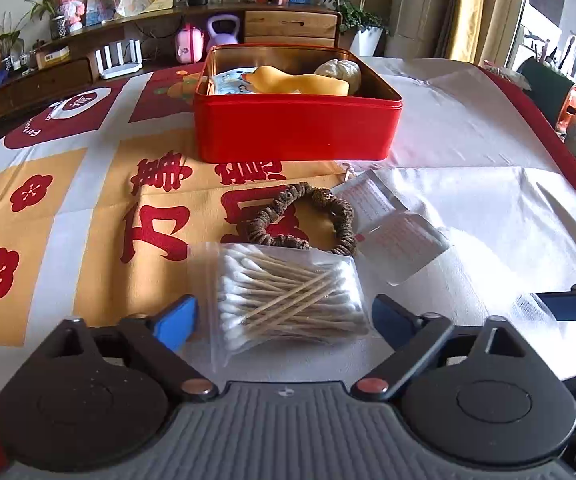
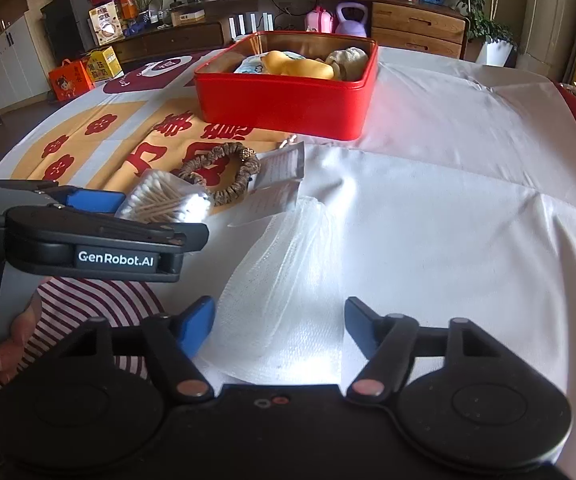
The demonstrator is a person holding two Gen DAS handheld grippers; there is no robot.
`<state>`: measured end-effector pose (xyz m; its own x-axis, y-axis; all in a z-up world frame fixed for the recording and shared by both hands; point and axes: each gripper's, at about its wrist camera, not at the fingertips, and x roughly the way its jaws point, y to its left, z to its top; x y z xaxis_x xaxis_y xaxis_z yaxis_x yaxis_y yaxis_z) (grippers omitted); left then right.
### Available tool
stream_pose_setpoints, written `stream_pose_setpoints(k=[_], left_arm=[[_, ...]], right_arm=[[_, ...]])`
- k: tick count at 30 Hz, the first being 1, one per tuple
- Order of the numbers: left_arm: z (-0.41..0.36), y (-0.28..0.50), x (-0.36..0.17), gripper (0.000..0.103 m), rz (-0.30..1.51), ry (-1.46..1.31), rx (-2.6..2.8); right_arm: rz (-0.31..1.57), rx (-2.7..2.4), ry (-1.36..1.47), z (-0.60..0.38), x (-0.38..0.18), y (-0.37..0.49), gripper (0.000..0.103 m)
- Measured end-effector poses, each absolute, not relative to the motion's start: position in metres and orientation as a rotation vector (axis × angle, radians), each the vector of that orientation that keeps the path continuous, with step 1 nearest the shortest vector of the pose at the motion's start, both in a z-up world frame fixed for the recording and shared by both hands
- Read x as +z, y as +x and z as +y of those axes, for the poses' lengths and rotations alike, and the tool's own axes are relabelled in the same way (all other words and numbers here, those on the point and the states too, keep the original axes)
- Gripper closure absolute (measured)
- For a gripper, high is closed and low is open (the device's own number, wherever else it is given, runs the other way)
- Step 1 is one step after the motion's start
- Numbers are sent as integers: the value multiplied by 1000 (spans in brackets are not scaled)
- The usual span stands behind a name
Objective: Organize soft objects
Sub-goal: 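Move both tools back to the cotton swab bag and white mesh bag, then grasp the cotton swab bag with the left gripper while the right gripper grasps the white mesh bag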
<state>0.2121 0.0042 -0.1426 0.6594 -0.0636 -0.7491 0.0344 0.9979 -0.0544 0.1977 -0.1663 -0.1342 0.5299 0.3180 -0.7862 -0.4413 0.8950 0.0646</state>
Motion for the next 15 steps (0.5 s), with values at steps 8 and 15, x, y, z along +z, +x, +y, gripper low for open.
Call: stream_pose_setpoints(k=[8, 15], left_arm=[[8, 209, -139, 28, 842, -58, -67], [11, 205, -135, 29, 843, -88, -66]], right_arm=[[900, 422, -114, -174, -132, 195, 54], [873, 402, -85, -185, -124, 191, 72]])
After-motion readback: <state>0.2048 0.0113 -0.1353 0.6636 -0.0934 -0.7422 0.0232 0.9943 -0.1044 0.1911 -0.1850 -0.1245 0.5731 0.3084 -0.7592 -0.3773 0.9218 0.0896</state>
